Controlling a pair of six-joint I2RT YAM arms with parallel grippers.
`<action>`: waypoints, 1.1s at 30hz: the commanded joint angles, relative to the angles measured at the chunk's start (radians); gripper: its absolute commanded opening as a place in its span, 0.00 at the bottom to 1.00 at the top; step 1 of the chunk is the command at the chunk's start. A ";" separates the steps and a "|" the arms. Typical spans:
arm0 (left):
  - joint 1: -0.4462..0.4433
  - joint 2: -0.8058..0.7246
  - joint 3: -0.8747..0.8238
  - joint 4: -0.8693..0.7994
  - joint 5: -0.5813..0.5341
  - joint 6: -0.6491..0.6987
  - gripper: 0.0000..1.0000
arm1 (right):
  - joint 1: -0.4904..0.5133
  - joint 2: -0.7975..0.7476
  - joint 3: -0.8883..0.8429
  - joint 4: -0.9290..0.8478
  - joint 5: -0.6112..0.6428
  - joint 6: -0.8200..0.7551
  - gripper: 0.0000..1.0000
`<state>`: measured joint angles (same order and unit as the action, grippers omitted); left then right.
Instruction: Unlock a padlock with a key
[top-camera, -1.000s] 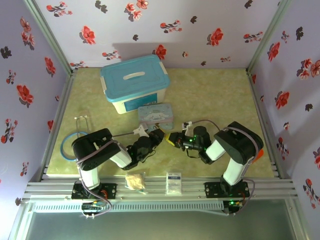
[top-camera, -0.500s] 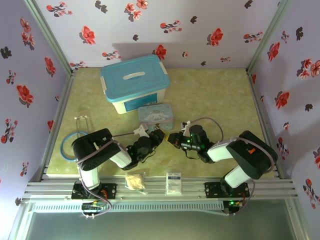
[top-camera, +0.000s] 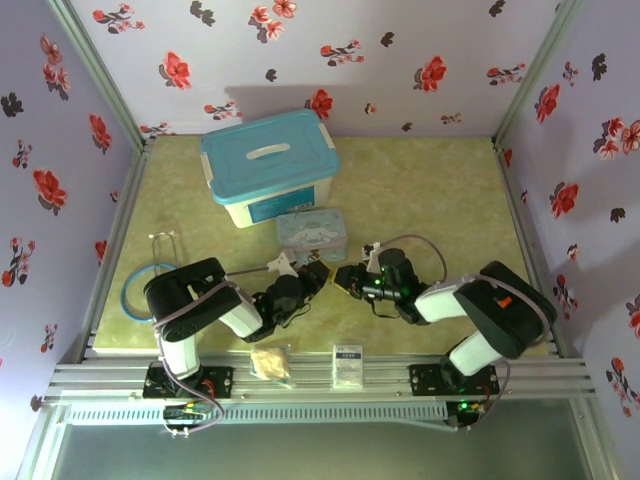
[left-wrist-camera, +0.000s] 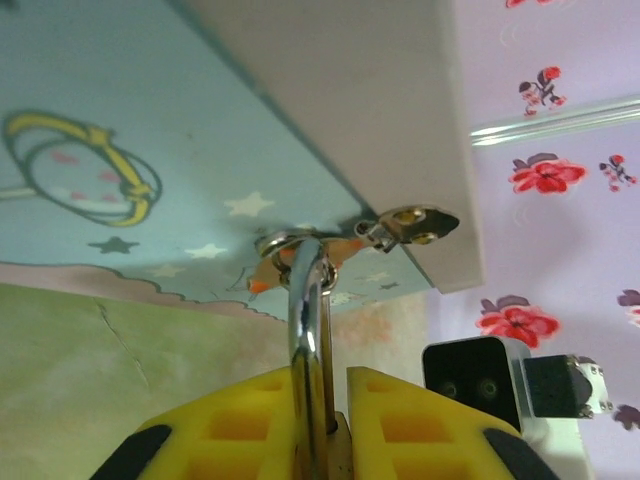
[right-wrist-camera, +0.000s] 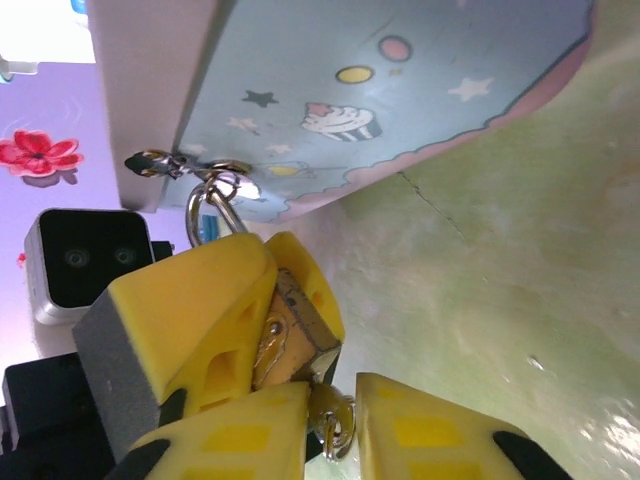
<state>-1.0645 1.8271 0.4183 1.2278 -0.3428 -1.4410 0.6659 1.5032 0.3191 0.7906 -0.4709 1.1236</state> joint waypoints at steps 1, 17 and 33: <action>-0.048 -0.006 -0.024 0.065 0.125 -0.004 0.00 | -0.009 -0.086 0.040 -0.119 0.112 -0.123 0.23; -0.048 -0.028 -0.042 0.051 0.109 0.006 0.00 | 0.077 -0.234 0.110 -0.603 0.332 -0.420 0.16; -0.048 -0.043 -0.039 0.025 0.103 0.010 0.00 | 0.248 -0.171 0.170 -0.693 0.439 -0.592 0.04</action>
<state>-1.1019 1.8214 0.3767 1.2076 -0.2390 -1.4425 0.8879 1.2881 0.4545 0.0956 -0.0757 0.5606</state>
